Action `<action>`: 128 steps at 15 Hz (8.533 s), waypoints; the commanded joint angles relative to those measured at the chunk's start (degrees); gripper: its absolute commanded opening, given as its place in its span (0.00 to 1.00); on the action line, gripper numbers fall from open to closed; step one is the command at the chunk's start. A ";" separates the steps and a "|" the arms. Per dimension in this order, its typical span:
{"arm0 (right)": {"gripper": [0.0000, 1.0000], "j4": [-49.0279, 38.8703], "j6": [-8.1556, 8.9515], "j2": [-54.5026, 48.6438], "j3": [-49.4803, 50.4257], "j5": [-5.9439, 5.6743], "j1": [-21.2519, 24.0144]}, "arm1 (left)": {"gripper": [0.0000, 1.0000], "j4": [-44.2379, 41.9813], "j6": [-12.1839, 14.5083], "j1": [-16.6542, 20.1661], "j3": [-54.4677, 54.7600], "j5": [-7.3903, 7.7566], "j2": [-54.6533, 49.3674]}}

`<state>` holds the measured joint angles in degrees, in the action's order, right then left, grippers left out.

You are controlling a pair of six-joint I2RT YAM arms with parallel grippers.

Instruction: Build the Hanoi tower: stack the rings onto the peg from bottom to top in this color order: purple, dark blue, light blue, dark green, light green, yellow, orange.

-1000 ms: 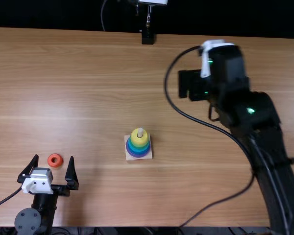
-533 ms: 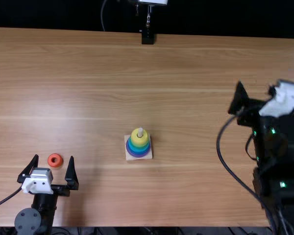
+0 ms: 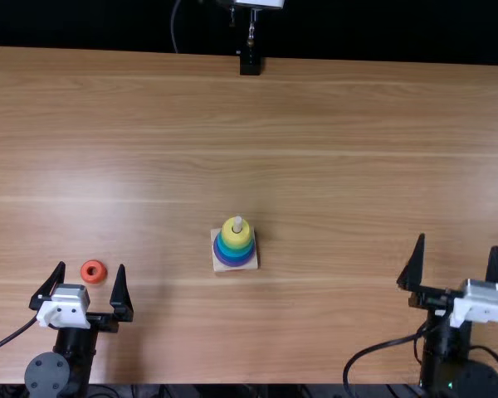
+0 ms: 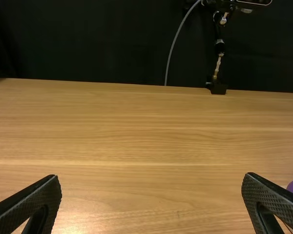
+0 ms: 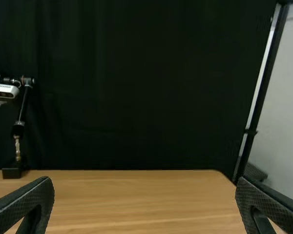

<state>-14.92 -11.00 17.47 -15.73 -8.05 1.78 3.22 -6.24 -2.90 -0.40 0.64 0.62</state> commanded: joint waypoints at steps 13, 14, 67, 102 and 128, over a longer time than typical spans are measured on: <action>1.00 2.22 -1.55 -17.47 7.55 1.20 0.24 | 1.00 2.05 0.02 0.44 0.40 0.83 -0.62; 1.00 2.32 -1.44 -17.47 7.64 1.20 0.33 | 1.00 2.05 0.12 0.44 0.40 0.83 -0.62; 1.00 20.57 -1.55 -17.47 14.85 3.31 0.24 | 1.00 39.70 4.87 10.37 -53.03 2.20 76.11; 1.00 20.57 -1.44 -17.47 14.85 3.31 0.24 | 1.00 47.61 10.56 10.45 -57.16 -1.17 98.08; 1.00 20.57 -1.44 -17.47 14.85 3.31 0.24 | 0.04 47.40 10.04 9.93 -59.54 -2.12 97.99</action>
<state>4.71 -12.29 0.40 -1.56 -4.93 1.76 50.68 3.77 7.81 -58.87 -1.28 97.95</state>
